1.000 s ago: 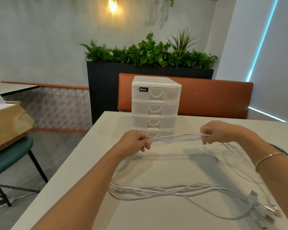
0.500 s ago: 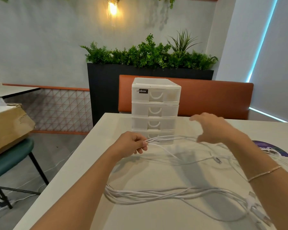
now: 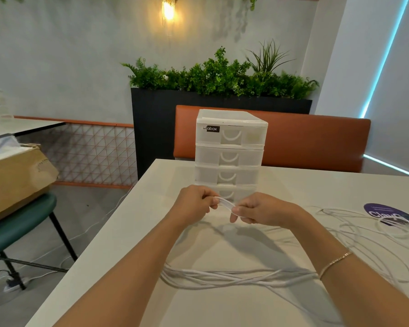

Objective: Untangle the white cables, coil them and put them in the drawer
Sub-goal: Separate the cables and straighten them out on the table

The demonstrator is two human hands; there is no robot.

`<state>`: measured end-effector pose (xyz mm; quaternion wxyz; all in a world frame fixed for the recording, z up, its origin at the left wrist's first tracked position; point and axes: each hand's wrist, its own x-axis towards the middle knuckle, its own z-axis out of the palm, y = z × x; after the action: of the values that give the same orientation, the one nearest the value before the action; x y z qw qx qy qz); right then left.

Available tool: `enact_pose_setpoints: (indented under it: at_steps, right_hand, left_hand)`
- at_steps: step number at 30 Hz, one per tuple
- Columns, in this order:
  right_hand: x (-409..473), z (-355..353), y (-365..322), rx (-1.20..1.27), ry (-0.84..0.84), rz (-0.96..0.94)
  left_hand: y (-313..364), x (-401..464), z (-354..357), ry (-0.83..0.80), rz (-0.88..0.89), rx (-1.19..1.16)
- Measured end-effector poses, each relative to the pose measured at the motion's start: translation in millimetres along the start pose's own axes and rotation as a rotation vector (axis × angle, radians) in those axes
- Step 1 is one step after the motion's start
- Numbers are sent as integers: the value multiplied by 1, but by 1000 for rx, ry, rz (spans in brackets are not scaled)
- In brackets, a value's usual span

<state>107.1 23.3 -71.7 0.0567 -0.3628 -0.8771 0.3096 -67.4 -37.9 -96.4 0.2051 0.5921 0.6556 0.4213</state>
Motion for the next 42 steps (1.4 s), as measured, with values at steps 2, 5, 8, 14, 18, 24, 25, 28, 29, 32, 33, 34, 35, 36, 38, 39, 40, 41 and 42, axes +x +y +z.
enact_pose_setpoints:
  at_steps: [2,5,8,14,18,24,25,28,29,32,33,34,35,36,38,39,40,41,42]
  right_hand:
    - [-2,-2,-1,73,-26,21]
    - [-4,-7,-1,156,24,20]
    - [2,-9,5,98,203,8]
    - [8,-4,12,161,319,-93]
    - [0,-4,7,60,85,-104]
    - [0,-12,16,94,315,-68]
    - [1,-12,17,98,355,-77]
    - [1,-11,14,76,292,-74]
    - [0,-11,13,62,216,-65]
    - [-5,-12,13,70,49,-26]
    - [-8,-14,15,93,31,-5]
    - [-10,-18,18,103,27,13]
    - [-13,-22,22,94,35,36]
    - [-16,-26,25,79,54,64]
    - [-21,-33,32,57,98,112]
    - [-22,-35,34,46,118,125]
    - [-22,-36,35,39,134,129]
    - [-22,-37,36,37,150,127]
    - [-23,-37,35,46,167,120]
  left_hand:
    - [2,0,2,27,4,-38]
    - [3,-1,1,15,30,6]
    - [7,-3,-1,-94,42,80]
    - [8,-5,-5,-173,66,82]
    - [6,-2,-3,-26,76,119]
    - [10,-6,-3,-209,122,90]
    - [10,-6,-4,-243,125,79]
    - [6,-4,-6,-212,111,84]
    - [4,-3,-5,-181,100,91]
    - [-1,-2,-3,-145,72,99]
    - [-3,-2,-4,-149,64,99]
    - [-4,-2,-7,-153,56,98]
    - [-7,-2,-10,-159,47,99]
    - [-9,-1,-13,-166,37,108]
    - [-13,2,-15,-212,5,132]
    - [-12,2,-15,-241,-12,145]
    - [-8,3,-14,-263,-21,167]
    - [-3,3,-13,-274,-14,206]
    - [3,5,-11,-278,10,261]
